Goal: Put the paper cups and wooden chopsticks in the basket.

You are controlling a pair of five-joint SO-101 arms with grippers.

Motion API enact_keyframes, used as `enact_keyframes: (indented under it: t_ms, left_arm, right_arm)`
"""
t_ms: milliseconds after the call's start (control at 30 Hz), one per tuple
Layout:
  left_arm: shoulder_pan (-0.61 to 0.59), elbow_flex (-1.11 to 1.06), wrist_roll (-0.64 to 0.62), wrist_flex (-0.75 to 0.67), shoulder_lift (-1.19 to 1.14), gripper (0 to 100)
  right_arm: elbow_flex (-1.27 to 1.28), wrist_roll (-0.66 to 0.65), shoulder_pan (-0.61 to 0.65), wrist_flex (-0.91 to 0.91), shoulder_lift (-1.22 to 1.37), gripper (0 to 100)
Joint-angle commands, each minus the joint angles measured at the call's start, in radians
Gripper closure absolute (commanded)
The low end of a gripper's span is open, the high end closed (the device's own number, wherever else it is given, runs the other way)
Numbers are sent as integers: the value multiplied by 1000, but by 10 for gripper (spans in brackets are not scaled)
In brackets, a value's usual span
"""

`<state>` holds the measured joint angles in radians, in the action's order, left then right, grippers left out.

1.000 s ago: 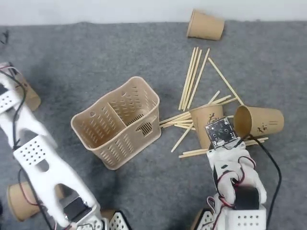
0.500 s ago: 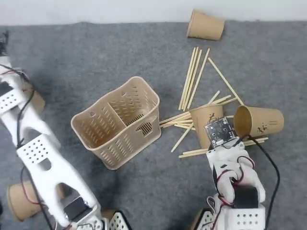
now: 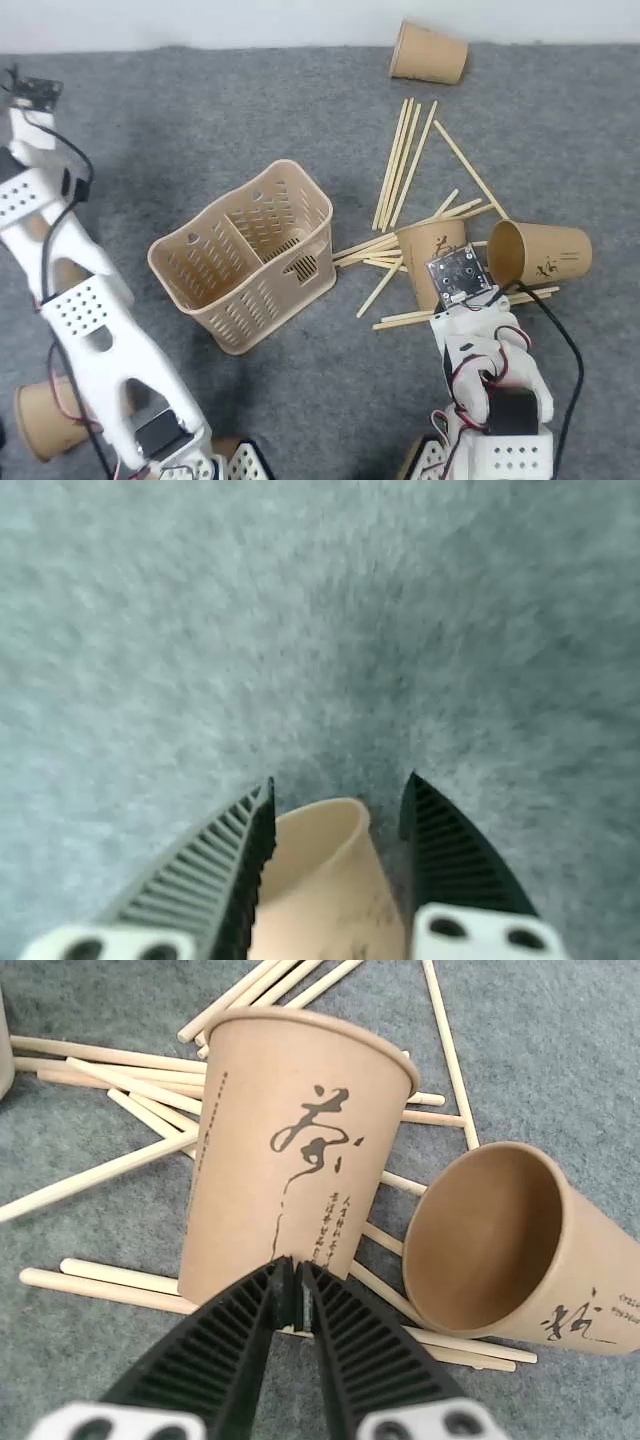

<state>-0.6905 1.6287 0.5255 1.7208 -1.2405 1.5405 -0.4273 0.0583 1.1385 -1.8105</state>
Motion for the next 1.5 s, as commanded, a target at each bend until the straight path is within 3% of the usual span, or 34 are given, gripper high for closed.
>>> enact_keyframes:
  t_ms: [0, 133, 333, 633, 1067, 1200, 1467]
  left_arm:
    - [-12, 51, 3, 37, 178, 807]
    - [-37, -19, 28, 37, 215, 807]
    - [-44, -77, 230, 29, 207, 807]
    - [-89, -140, 620, 3, 199, 806]
    - [-178, -404, 1122, 37, 210, 806]
    - [-219, -355, 1134, 34, 210, 807]
    - [-230, -85, 942, 34, 210, 807]
  right_arm:
    - [-8, 5, -7, -15, -5, 991]
    - [-8, 3, -7, -15, -5, 991]
    - [-8, 3, -8, -13, -5, 991]
    - [8, 3, -8, -18, -5, 991]
    - [8, 3, -8, -22, -5, 991]
    - [9, 3, -7, -22, -5, 991]
    - [9, 3, -7, -22, -5, 991]
